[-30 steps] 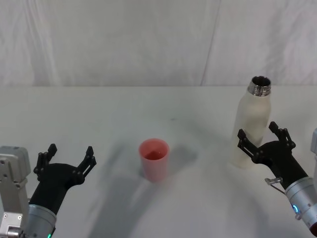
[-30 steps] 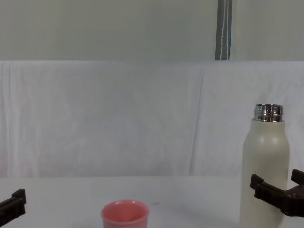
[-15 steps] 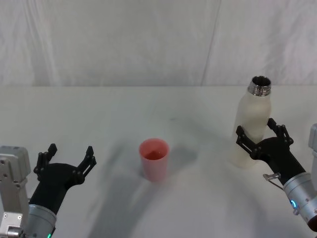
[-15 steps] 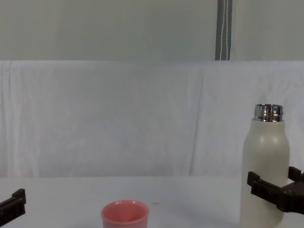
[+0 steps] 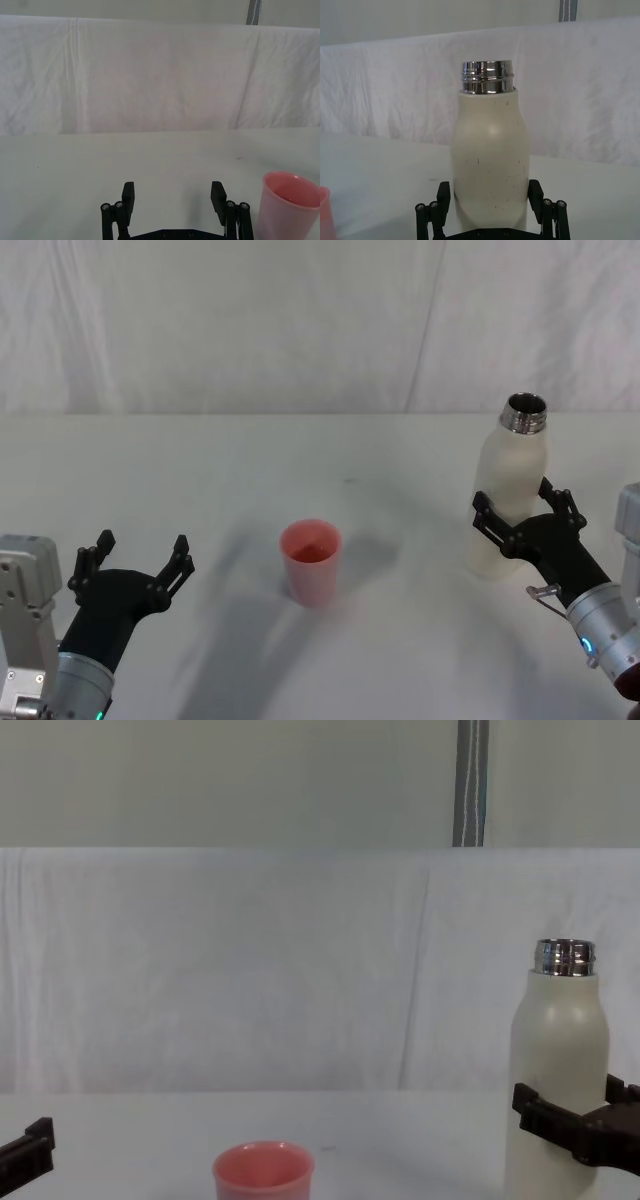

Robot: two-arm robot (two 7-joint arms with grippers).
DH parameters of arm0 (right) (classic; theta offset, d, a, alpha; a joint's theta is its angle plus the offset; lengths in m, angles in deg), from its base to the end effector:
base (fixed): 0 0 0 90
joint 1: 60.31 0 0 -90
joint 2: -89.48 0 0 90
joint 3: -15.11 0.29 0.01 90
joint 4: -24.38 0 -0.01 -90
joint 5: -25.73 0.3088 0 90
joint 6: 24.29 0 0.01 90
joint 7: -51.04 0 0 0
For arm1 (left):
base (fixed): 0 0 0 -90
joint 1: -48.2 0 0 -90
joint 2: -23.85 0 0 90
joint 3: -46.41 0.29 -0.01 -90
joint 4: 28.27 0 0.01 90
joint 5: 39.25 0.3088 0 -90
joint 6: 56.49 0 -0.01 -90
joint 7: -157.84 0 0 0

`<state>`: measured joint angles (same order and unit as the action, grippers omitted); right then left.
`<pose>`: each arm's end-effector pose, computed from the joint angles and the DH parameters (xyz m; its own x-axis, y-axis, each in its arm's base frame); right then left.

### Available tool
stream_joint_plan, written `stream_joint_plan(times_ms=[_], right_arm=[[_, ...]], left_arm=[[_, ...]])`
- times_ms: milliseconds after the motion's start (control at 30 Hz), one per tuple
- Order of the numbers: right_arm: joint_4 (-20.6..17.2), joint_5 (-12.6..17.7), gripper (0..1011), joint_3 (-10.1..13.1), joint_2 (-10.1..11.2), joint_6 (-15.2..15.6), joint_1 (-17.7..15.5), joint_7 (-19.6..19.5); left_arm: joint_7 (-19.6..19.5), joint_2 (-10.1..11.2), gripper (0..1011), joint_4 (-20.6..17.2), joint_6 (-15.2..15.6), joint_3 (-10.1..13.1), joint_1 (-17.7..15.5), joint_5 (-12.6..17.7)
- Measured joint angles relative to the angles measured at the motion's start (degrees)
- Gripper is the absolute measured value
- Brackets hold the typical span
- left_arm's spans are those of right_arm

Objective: Grasp the thermos with one hand and pour water into the cup lid.

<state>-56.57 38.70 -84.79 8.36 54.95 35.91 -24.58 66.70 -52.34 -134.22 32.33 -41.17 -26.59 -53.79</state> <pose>0.3549 0.0008 -0.3159 0.3798 -0.9247 -0.0255 0.9193 0.3741 0.1222 0.2530 0.0375 -0.2853 0.1246 0.9917 -0.0326 -0.9921 0.1241 -0.0174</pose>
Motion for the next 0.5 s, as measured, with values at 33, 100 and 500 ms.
stream_joint_plan(times_ms=[33, 100, 500], right_arm=[[0.33, -0.02, 1001, -0.04, -0.05, -0.01, 0.22, 0.0], [0.87, -0.04, 1001, -0.07, -0.09, -0.02, 0.61, 0.01], [3.1, -0.23, 1001, -0.31, -0.35, -0.18, 2.45, 0.18]], left_arm=[[0.0, 0.0, 1001, 0.0, 0.0, 0.0, 0.0, 0.0], [0.0, 0.0, 1001, 0.0, 0.0, 0.0, 0.0, 0.0], [0.0, 0.0, 1001, 0.0, 0.0, 0.0, 0.0, 0.0]])
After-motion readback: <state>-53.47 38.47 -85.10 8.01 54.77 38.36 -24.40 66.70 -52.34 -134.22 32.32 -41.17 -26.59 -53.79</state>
